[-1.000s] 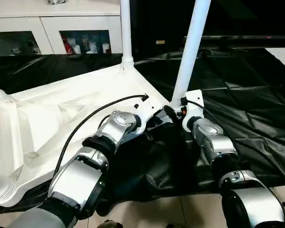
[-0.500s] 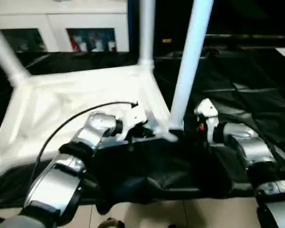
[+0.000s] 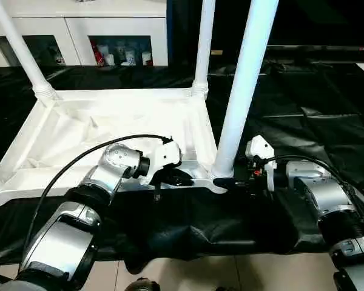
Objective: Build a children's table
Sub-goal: Rotate leg to tighten
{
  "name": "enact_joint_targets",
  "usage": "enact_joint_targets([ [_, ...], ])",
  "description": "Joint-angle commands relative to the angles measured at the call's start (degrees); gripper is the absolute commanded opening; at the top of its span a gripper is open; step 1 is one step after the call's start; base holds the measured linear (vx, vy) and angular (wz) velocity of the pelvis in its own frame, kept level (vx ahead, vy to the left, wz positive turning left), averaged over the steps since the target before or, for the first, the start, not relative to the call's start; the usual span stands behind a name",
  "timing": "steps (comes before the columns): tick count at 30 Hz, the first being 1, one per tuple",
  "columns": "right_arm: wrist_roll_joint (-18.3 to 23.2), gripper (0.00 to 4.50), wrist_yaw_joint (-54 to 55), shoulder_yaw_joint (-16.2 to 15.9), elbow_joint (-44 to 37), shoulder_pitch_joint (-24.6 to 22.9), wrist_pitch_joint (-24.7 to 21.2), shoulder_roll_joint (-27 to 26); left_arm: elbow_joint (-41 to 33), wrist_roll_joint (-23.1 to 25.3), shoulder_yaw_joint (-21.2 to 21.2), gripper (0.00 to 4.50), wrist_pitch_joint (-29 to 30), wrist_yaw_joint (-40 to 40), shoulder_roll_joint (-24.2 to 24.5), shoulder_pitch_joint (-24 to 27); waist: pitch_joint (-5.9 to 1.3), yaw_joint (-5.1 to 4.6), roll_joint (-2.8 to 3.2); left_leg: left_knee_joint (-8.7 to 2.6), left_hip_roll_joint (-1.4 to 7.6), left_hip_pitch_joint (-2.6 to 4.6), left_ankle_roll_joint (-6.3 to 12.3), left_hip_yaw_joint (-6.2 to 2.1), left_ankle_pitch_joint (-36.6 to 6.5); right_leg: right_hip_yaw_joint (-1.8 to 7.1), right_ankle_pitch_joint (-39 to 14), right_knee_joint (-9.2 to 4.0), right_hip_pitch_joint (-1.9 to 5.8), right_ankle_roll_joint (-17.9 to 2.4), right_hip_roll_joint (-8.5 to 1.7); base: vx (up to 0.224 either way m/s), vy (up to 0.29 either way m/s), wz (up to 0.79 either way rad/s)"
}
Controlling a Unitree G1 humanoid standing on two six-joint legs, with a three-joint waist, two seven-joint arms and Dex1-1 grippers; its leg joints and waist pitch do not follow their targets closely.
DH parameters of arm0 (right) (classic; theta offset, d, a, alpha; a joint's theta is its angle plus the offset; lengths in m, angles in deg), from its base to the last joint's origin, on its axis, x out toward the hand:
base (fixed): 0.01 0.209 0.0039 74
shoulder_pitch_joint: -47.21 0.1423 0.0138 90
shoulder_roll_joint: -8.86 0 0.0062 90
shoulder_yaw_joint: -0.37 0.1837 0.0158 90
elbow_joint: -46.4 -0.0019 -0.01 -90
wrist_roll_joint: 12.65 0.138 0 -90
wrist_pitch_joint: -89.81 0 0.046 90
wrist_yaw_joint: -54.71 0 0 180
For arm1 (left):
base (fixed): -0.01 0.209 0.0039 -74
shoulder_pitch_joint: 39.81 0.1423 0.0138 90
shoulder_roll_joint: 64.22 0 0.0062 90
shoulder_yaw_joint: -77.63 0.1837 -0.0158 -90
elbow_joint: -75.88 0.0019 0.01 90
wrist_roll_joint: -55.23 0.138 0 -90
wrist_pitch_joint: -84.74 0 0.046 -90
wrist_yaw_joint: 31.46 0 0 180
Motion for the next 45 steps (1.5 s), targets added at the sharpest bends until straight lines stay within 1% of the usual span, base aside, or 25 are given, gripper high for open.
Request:
enact_joint_targets([
  [1,1.15,2.97,-0.11,0.69,-1.81,-0.43,-0.37,0.19,-1.33,0.24,0.67,0.00,0.02,2.19,0.36,1.00,-4.43,0.17,-0.51,-4.54,5.11,1.89,0.51,-2.85,-17.88,2.74,-19.42,-3.78,2.00,-12.85,-4.81,0.000,0.000,0.00],
  [6,0.53,2.77,2.75,1.13,-1.06,-1.72,-0.61,-0.95,-1.27,-0.10,0.10,0.00,0.95,-0.32,-0.58,1.05,-4.36,0.12,-0.49,-4.60,5.12,2.00,0.00,-2.89,-18.75,2.72,-21.11,-3.96,1.86,-12.37,-4.83,0.000,0.000,0.00],
  [9,-1.07,2.75,13.21,3.30,2.93,-1.42,-0.11,-3.79,0.95,1.35,-0.43,0.00,2.26,-7.57,-2.47,-0.46,-4.25,-0.37,-0.62,-4.66,4.98,1.96,-1.09,-3.12,-19.82,2.76,-23.38,-4.08,1.65,-11.78,-4.96,0.000,0.000,0.00],
  [11,-1.47,2.75,18.96,4.37,4.89,-1.41,-0.32,-5.68,2.50,2.23,-0.78,0.00,3.20,-12.54,-3.98,-1.69,-4.15,-0.61,-0.62,-4.63,4.83,2.26,-1.64,-3.29,-21.32,2.67,-26.43,-4.64,1.47,-10.77,-5.04,0.000,0.000,0.00],
  [13,-2.43,2.75,29.11,6.14,7.99,-0.60,0.39,-8.61,4.29,2.32,-1.54,0.00,5.03,-17.96,-6.74,-3.44,-3.99,-1.26,-0.42,-4.73,4.72,2.65,-3.02,-3.56,-23.65,2.58,-28.93,-5.02,1.03,-9.81,-4.88,0.000,0.000,0.00],
  [14,-2.67,2.75,31.46,6.50,8.73,-0.29,0.36,-9.22,4.64,2.43,-1.56,0.00,5.42,-19.00,-7.35,-3.81,-4.03,-1.37,-0.48,-4.70,4.60,2.60,-3.12,-3.70,-24.28,2.42,-29.40,-5.04,1.15,-9.53,-4.87,0.000,0.000,0.00],
  [15,-3.17,2.75,38.54,7.67,11.01,0.78,0.09,-11.29,5.77,2.92,-1.54,0.00,6.81,-22.57,-9.31,-5.01,-3.99,-1.74,0.01,-4.82,4.52,2.36,-3.11,-3.79,-24.87,2.42,-29.34,-5.05,1.29,-9.14,-4.84,0.000,0.000,0.00],
  [16,-3.30,2.75,41.07,8.13,11.81,1.23,-0.13,-12.12,6.16,3.20,-1.45,0.00,7.41,-23.99,-10.05,-5.44,-4.02,-2.26,-0.03,-4.85,4.57,2.67,-3.63,-3.79,-26.32,2.46,-28.76,-5.20,0.90,-9.31,-4.69,0.000,0.000,0.00],
  [17,-2.47,2.74,45.59,9.56,13.46,2.44,-0.74,-14.48,7.20,3.24,-1.86,0.00,9.23,-28.02,-12.09,-6.53,-4.00,-2.55,-0.08,-4.77,4.37,2.78,-3.56,-3.83,-27.48,2.35,-28.98,-5.37,0.90,-9.15,-4.61,0.000,0.000,0.00],
  [18,-2.06,2.74,47.07,10.11,14.03,2.89,-0.93,-15.39,7.58,3.19,-2.05,0.00,9.86,-29.46,-12.84,-6.92,-4.04,-2.73,0.26,-4.71,4.31,2.77,-3.63,-3.72,-27.76,2.48,-28.48,-5.24,0.79,-9.41,-4.60,0.000,0.000,0.00],
  [19,-1.45,2.74,48.98,10.83,14.85,3.61,-1.16,-16.72,8.11,3.07,-2.35,0.00,10.71,-31.47,-13.93,-7.47,-4.04,-2.98,0.07,-4.73,4.28,2.79,-3.61,-3.83,-28.07,2.42,-28.24,-5.38,0.82,-9.55,-4.60,0.000,0.000,0.00],
  [22,-2.28,2.74,52.43,10.15,17.81,6.16,-0.17,-20.13,9.94,4.03,-2.03,0.00,11.19,-35.01,-16.74,-8.81,-4.09,-3.15,-0.01,-4.62,4.13,2.64,-2.59,-3.75,-27.41,2.37,-27.49,-5.63,0.92,-9.54,-4.63,0.000,0.000,0.00],
  [23,-2.31,2.74,51.95,9.96,17.95,6.46,0.47,-20.59,10.20,4.31,-1.92,0.00,10.85,-34.92,-16.92,-8.92,-4.12,-3.18,0.33,-4.62,4.06,2.52,-2.48,-3.76,-27.11,2.38,-26.97,-5.56,1.01,-9.58,-4.63,0.000,0.000,0.00],
  [24,-1.87,2.74,50.38,9.87,17.69,6.63,1.19,-20.96,10.29,4.50,-1.76,0.00,10.56,-34.58,-16.98,-8.93,-4.16,-3.23,0.08,-4.70,4.11,2.36,-2.10,-3.67,-26.61,2.39,-25.92,-5.60,1.18,-9.55,-4.57,0.000,0.000,0.00],
  [25,-1.73,3.30,49.30,9.71,17.55,6.83,2.11,-21.17,10.42,4.63,-1.67,0.00,10.36,-34.47,-16.98,-8.97,-4.20,-3.13,0.08,-4.66,4.12,2.32,-1.61,-3.60,-26.04,2.47,-24.95,-5.47,1.26,-9.79,-4.61,0.000,0.000,0.00],
  [26,-1.75,3.44,48.37,9.51,17.32,6.96,2.93,-21.11,10.46,4.65,-1.67,0.00,10.26,-34.28,-16.82,-8.93,-4.27,-3.12,0.09,-4.66,4.14,2.27,-1.40,-3.55,-25.68,2.49,-24.31,-5.39,1.34,-10.01,-4.62,0.000,0.000,0.00],
  [27,-1.83,3.44,47.31,9.35,17.04,7.09,3.54,-20.91,10.56,4.72,-1.77,0.00,10.23,-34.23,-16.56,-8.92,-4.27,-3.09,-0.13,-4.69,4.18,2.14,-1.05,-3.49,-25.08,2.50,-23.41,-5.27,1.43,-10.37,-4.56,0.000,0.000,0.00],
  [28,-2.03,3.50,46.91,9.34,17.07,7.28,3.95,-20.84,10.75,4.77,-1.86,0.00,10.27,-34.38,-16.43,-8.98,-4.27,-3.04,-0.03,-4.68,4.23,2.08,-0.77,-3.48,-24.60,2.53,-22.86,-5.12,1.52,-10.76,-4.61,0.000,0.000,0.00],
  [29,-3.60,3.61,45.79,8.03,16.08,7.22,5.37,-19.55,10.74,4.81,-1.88,0.00,9.93,-33.74,-15.64,-8.85,-4.24,-3.08,-0.24,-4.70,4.25,2.04,-0.65,-3.45,-24.47,2.51,-22.86,-5.13,1.54,-10.86,-4.60,0.000,0.000,0.00],
  [31,-3.60,3.81,42.35,7.13,14.20,6.82,5.57,-17.81,10.60,4.85,-1.68,0.00,8.53,-31.96,-14.39,-8.55,-4.29,-2.93,-0.23,-4.64,4.23,1.94,-0.24,-3.46,-23.67,2.50,-22.61,-5.03,1.73,-11.04,-4.64,0.000,0.000,0.00],
  [32,-3.34,3.81,40.84,6.94,13.40,6.58,5.34,-17.14,10.50,4.85,-1.61,0.00,8.17,-31.11,-13.93,-8.39,-4.34,-2.93,-0.40,-4.59,4.22,1.91,0.02,-3.37,-23.28,2.50,-22.23,-5.01,1.79,-11.06,-4.60,0.000,0.000,0.00],
  [36,-3.12,3.81,31.35,4.64,9.18,4.57,4.71,-12.53,9.37,4.73,-1.08,0.00,5.67,-25.18,-11.29,-7.06,-4.50,-2.38,-0.45,-4.40,4.34,1.56,2.01,-2.97,-19.50,2.66,-17.42,-4.38,2.21,-12.32,-4.58,0.000,0.000,0.00],
  [37,-2.74,3.81,26.78,3.85,7.22,3.48,3.73,-9.90,8.52,4.42,-0.68,0.00,4.68,-21.15,-9.71,-6.16,-4.43,-2.13,-0.53,-4.32,4.34,1.50,2.48,-2.95,-18.84,2.57,-18.03,-4.40,2.33,-12.38,-4.61,0.000,0.000,0.00],
  [40,-2.28,3.81,22.33,3.47,5.79,2.68,2.70,-7.22,7.39,3.88,-0.22,0.00,2.57,-16.13,-8.04,-4.96,-4.57,-1.42,-0.38,-4.23,4.68,1.34,3.27,-2.77,-16.53,2.53,-17.29,-4.10,2.46,-12.83,-4.61,0.000,0.000,0.00],
  [45,-0.90,3.81,12.50,2.17,1.98,0.72,1.34,-2.78,4.72,2.56,0.81,0.00,-0.18,-5.30,-4.52,-2.44,-4.50,-0.27,-0.20,-4.38,5.00,1.82,2.57,-2.71,-17.23,2.56,-16.62,-3.91,2.27,-13.77,-4.58,0.000,0.000,0.00],
])
